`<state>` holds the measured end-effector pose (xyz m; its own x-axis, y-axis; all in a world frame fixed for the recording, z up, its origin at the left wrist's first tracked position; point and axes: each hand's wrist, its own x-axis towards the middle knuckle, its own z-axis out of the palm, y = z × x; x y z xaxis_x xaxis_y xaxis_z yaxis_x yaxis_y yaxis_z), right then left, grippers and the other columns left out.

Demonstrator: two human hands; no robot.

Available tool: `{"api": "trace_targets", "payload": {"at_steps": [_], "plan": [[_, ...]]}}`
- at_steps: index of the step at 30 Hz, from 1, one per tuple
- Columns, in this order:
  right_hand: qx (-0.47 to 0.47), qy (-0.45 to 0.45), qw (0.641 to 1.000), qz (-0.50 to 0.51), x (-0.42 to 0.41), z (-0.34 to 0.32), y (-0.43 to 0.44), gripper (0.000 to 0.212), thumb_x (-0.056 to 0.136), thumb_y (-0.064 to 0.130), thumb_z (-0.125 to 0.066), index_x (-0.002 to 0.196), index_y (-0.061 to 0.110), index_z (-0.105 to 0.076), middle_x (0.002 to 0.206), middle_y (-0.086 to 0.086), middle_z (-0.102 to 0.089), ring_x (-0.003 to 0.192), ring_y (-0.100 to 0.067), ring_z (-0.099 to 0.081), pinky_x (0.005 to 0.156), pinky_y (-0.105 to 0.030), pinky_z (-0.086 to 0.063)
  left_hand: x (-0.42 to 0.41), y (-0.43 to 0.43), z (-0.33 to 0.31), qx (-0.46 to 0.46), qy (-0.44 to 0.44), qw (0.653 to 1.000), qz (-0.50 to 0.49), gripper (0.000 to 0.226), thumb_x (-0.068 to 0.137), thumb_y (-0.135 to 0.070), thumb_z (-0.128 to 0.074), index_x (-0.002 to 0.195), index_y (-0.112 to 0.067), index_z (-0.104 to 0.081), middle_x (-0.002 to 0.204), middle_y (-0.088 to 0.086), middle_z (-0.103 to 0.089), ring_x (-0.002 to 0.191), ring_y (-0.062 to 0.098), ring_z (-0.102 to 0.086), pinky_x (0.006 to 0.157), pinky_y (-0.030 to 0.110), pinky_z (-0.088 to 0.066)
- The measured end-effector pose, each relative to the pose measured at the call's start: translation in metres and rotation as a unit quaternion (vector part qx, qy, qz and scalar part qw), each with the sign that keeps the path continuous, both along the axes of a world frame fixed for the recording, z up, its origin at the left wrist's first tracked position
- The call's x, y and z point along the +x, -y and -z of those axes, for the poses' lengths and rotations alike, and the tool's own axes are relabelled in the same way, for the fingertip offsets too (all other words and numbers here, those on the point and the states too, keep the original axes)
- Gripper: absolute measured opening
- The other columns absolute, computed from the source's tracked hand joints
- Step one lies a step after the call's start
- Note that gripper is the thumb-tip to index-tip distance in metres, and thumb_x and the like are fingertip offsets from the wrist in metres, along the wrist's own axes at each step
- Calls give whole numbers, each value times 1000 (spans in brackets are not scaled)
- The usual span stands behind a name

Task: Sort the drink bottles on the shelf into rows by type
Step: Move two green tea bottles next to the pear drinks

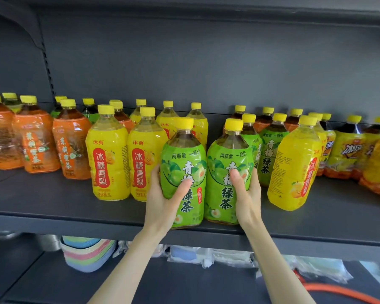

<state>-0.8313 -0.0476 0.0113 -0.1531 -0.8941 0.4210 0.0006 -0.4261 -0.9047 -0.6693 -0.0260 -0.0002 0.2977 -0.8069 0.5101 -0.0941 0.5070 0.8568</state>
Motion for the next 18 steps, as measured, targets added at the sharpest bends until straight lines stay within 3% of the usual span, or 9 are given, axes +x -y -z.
{"api": "trace_targets", "payload": {"at_steps": [3, 6, 8, 10, 12, 15, 18], "plan": [[0, 13, 1000, 16, 1, 0, -9, 108, 61, 76, -60, 148, 21, -29, 153, 6, -34, 135, -5, -31, 112, -32, -25, 1, -10, -1, -6, -19, 1000, 0, 79, 60, -56, -67, 129, -26, -44, 105, -20, -65, 96, -4, -61, 74, 13, -50], [-4, 6, 1000, 7, 4, -3, -20, 115, 55, 89, -56, 146, 21, -35, 150, -2, -42, 139, -18, -37, 114, -51, -29, 10, -26, -2, -8, -29, 1000, 4, 72, 59, -55, -67, 125, -33, -46, 104, -23, -65, 98, -1, -62, 75, 18, -53], [-17, -12, 1000, -11, 14, -10, -29, 116, 55, 89, -54, 146, 20, -35, 149, -1, -42, 139, -17, -36, 115, -48, -27, 21, -38, -1, -9, -48, 999, 7, 74, 59, -53, -68, 126, -30, -46, 105, -21, -66, 98, 1, -63, 73, 18, -53], [-12, -14, 999, -31, 29, -12, -38, 110, 56, 82, -53, 146, 21, -36, 149, 7, -41, 135, -3, -36, 114, -35, -25, 39, -51, 0, -12, -60, 998, 5, 70, 60, -52, -68, 123, -32, -48, 105, -19, -66, 97, 2, -64, 73, 18, -53], [-25, -13, 998, -55, 52, -17, -50, 85, 61, 72, -53, 134, 27, -48, 134, 17, -55, 121, 9, -47, 105, -28, -32, 64, -62, -1, -8, -67, 998, -5, 65, 60, -53, -67, 119, -35, -49, 106, -18, -67, 98, 3, -64, 76, 23, -54], [-34, -13, 997, -71, 99, -14, -64, 53, 72, 60, -56, 116, 32, -59, 111, 11, -69, 107, -7, -63, 94, -35, -48, 110, -81, 1, -6, -64, 998, -20, 68, 61, -53, -67, 122, -27, -50, 108, -12, -67, 101, 9, -64, 84, 33, -52], [-31, 0, 995, -92, 159, -5, -80, 66, 70, 65, -61, 124, 27, -57, 117, 7, -68, 112, -12, -62, 95, -39, -49, 167, -104, 7, 0, -54, 998, -32, 69, 60, -54, -67, 121, -27, -50, 106, -15, -68, 99, 7, -64, 79, 26, -52]]}}
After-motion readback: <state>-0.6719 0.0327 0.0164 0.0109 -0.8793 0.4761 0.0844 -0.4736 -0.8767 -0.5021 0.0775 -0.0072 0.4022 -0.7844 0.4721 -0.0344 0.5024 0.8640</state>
